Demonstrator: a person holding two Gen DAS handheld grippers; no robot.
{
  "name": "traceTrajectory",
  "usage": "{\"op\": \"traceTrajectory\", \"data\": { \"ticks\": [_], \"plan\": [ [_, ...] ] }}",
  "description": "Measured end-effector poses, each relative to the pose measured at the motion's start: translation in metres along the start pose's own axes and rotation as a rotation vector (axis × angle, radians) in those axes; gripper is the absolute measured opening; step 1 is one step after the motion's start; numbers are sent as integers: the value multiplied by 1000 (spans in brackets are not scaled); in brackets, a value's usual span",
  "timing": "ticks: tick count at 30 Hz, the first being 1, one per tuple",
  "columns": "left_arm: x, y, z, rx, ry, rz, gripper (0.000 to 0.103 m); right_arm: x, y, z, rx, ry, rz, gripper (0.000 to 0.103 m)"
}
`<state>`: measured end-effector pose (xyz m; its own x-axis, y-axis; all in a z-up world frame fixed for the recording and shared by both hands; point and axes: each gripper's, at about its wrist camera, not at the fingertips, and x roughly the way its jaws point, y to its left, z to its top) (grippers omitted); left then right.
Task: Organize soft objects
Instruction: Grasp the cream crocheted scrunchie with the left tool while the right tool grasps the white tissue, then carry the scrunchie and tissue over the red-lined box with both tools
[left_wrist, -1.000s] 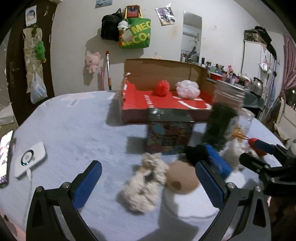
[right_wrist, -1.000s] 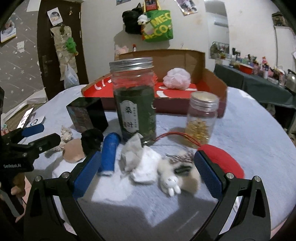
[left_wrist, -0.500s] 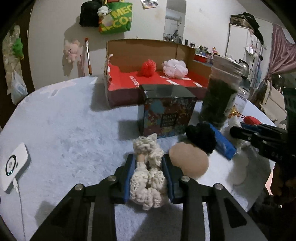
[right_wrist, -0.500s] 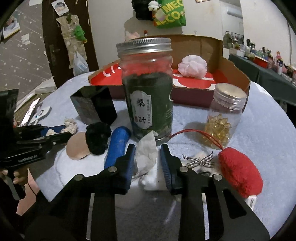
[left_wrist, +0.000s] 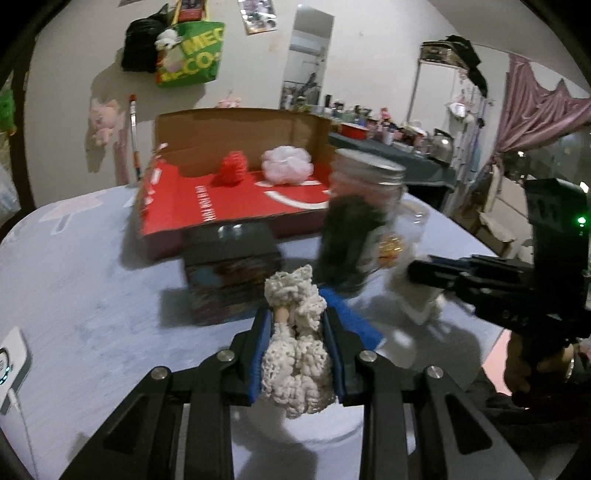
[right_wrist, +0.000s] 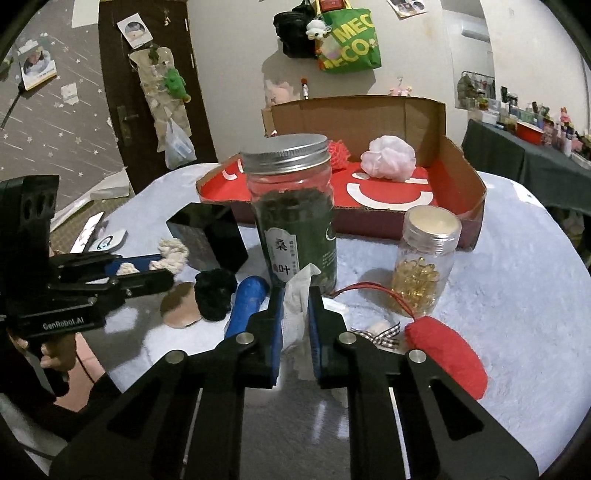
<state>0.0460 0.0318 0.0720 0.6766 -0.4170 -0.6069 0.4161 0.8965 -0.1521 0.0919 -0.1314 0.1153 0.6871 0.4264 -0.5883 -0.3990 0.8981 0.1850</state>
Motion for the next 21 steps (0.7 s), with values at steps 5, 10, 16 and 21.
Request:
{"op": "traceTrajectory", "data": {
  "ticks": [5,10,16,21],
  "plan": [
    [8,-17,7,16,-2,-41,30,-3,-6,0,15,-3,26,9],
    [19,-29,13,23,8,-67,30,-6,-15,2,47,-13,53,9],
    [22,-33,15,21,11,-75,30,-11,-19,3,60,-31,74,8],
    [22,-35,16,23,19,-73,30,-14,-21,6,78,-37,103,8]
  ]
}}
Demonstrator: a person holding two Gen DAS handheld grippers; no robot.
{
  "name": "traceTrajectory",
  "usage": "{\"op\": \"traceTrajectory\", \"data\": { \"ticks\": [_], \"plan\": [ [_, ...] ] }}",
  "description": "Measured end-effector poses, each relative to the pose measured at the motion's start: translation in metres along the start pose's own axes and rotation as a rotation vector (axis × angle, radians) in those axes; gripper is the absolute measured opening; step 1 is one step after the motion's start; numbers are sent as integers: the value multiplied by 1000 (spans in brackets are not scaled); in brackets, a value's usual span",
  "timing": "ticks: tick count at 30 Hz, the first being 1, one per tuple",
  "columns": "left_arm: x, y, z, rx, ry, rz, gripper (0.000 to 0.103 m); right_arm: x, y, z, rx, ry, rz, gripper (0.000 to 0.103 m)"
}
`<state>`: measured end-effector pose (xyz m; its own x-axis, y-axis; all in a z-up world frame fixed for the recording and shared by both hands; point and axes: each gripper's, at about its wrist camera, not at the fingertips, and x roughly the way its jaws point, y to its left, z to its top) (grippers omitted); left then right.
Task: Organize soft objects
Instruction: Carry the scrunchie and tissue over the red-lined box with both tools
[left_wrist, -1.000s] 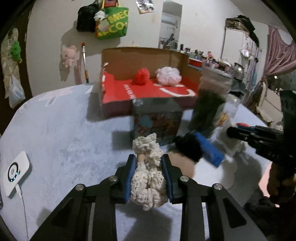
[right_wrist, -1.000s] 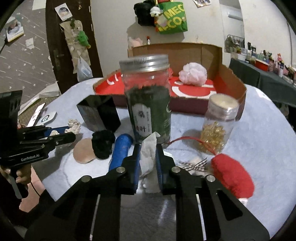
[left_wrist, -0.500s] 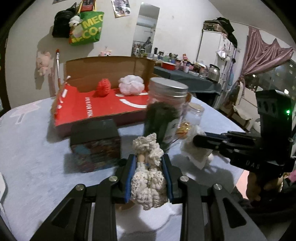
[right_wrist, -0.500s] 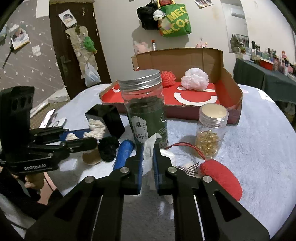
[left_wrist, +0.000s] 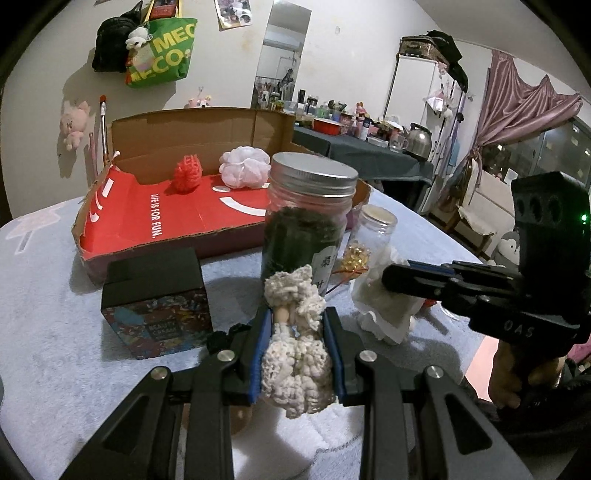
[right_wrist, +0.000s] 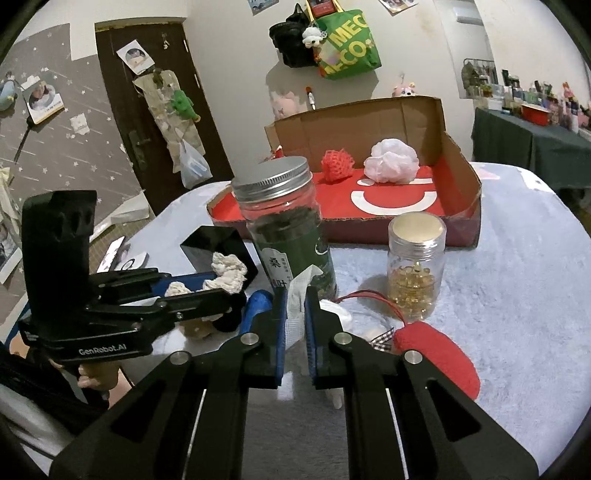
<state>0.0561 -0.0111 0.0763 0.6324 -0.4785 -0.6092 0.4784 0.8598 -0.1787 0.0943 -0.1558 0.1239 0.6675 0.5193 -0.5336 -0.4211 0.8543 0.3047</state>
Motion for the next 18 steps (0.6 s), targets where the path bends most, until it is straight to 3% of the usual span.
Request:
{"op": "traceTrajectory", "data": {
  "ticks": [9,18],
  "plan": [
    [2,-1,-1,2,6,1,30,-3,-12,3,56,-6,37,8],
    [4,3,-3,-5,17,4,30,-1,-21,-1,65,13,-5,9]
  ]
}}
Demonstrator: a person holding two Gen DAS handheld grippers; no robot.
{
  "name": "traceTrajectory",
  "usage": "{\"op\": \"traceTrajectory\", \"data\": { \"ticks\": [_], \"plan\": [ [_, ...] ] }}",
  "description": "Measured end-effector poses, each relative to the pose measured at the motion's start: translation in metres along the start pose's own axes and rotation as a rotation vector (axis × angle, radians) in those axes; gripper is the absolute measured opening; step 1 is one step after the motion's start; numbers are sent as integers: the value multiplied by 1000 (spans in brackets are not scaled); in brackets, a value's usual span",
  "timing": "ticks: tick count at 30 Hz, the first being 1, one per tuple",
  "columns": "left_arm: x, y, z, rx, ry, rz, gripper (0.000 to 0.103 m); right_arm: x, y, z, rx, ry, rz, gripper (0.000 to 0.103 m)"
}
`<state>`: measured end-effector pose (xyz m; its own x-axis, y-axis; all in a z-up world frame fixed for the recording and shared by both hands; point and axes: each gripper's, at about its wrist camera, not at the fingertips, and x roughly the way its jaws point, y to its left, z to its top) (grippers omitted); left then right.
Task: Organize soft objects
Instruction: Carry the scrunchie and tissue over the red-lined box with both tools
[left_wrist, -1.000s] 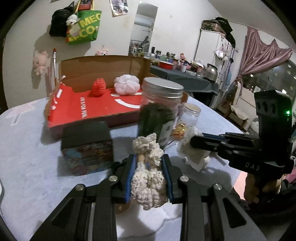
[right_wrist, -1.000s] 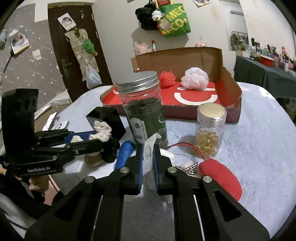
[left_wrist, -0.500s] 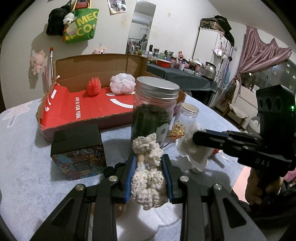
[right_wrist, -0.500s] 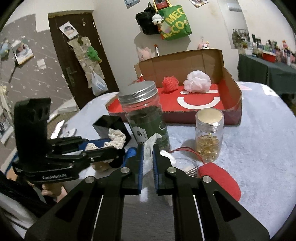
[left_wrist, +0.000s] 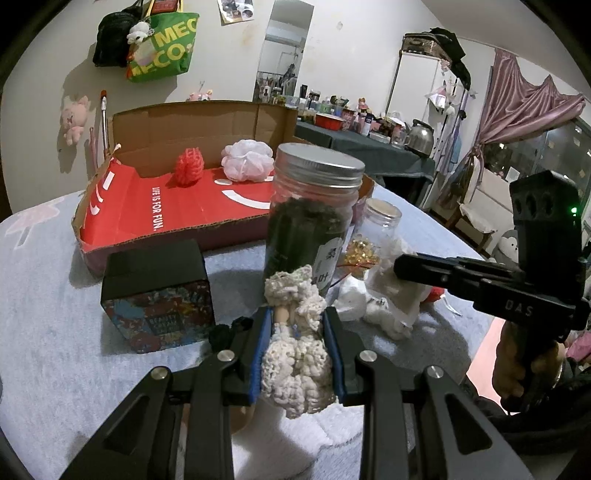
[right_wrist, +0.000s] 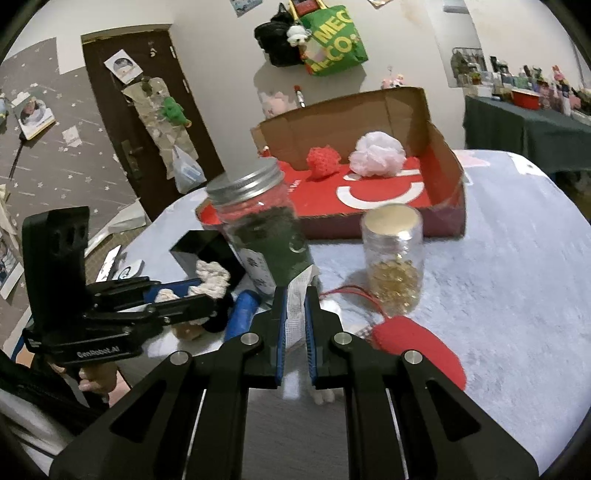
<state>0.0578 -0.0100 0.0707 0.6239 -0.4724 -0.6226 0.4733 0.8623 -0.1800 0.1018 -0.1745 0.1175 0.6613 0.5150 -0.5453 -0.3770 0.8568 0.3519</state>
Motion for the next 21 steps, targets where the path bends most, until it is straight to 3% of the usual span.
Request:
{"op": "traceTrajectory", "data": {
  "ticks": [11,21],
  "plan": [
    [-12,12,0,-17,-4,16,30,-14,-18,4,41,-18,-16,9],
    [-37,50,-13,-59,29,124,30,-32,-54,7,108,-21,-60,9]
  ]
}}
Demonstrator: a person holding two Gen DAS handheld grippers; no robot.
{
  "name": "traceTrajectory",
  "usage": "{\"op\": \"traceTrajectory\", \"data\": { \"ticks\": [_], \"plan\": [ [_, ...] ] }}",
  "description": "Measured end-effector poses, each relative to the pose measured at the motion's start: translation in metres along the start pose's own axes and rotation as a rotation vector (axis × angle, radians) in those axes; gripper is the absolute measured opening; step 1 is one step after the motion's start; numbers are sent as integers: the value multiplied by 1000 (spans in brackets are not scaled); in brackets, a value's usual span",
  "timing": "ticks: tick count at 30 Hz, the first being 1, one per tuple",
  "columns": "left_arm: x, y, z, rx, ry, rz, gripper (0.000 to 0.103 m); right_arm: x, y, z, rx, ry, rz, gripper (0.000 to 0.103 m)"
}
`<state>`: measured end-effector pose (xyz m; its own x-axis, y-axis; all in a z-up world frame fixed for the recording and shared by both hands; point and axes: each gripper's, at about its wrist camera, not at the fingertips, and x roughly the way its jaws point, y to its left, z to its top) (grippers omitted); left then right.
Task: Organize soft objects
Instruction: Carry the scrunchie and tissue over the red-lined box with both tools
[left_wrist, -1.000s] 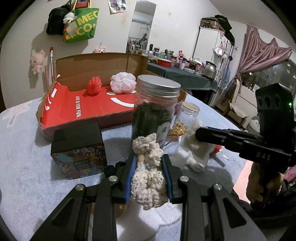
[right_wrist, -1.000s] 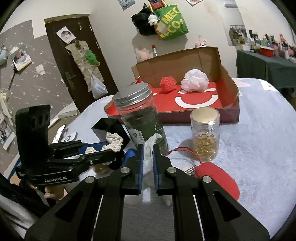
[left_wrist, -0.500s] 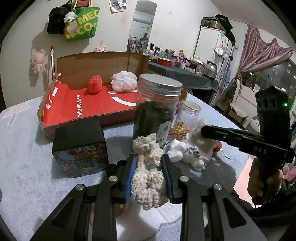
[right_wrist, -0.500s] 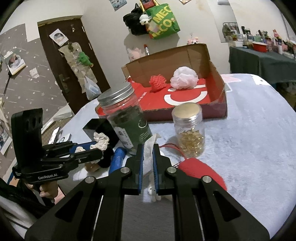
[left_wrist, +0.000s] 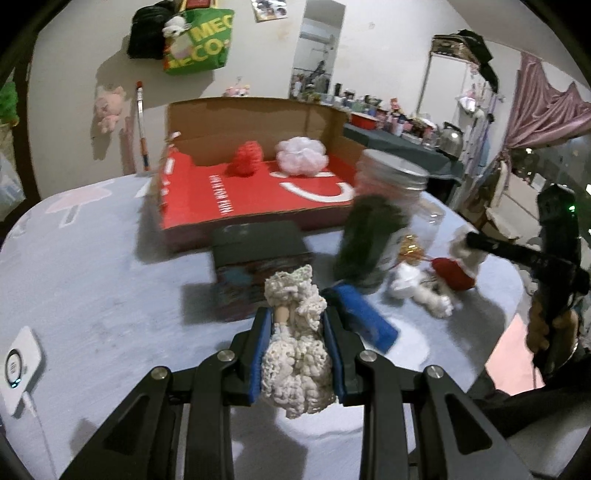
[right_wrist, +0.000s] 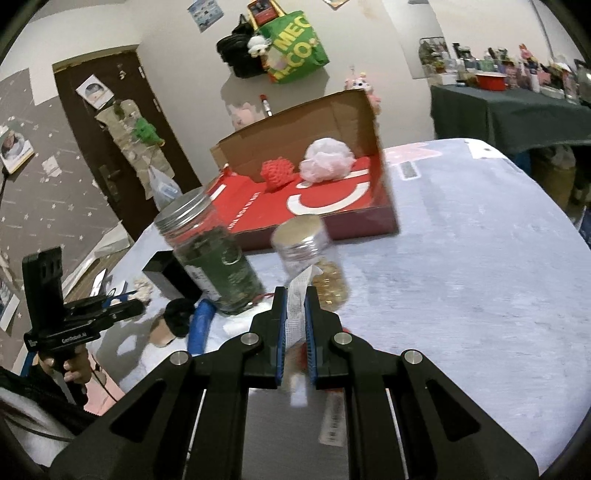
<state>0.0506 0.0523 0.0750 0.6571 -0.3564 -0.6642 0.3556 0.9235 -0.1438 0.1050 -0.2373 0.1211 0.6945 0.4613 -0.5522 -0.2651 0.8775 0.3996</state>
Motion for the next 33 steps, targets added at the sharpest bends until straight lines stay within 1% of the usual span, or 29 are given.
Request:
{"op": "traceTrajectory", "data": {
  "ticks": [8,10,14,17,20,24,30,33],
  "plan": [
    [2,34,-5,-20,46,89,30,-3,-27,8,18,12,-62,9],
    [5,41,-5,-15,56,95,30,-1,-34,11,17,23,-74,9],
    [13,54,0,29,66,121,30,5,-43,15,-19,47,-103,9],
    [19,63,5,62,70,128,30,12,-45,22,-67,65,-107,9],
    [24,71,12,98,70,102,30,21,-44,30,-136,86,-129,9],
    [28,78,24,133,68,78,30,30,-45,40,-188,104,-123,9],
    [28,80,50,192,56,37,30,41,-39,59,-263,118,-84,8],
    [29,77,61,213,47,22,30,45,-36,69,-280,115,-60,9]
  ]
}}
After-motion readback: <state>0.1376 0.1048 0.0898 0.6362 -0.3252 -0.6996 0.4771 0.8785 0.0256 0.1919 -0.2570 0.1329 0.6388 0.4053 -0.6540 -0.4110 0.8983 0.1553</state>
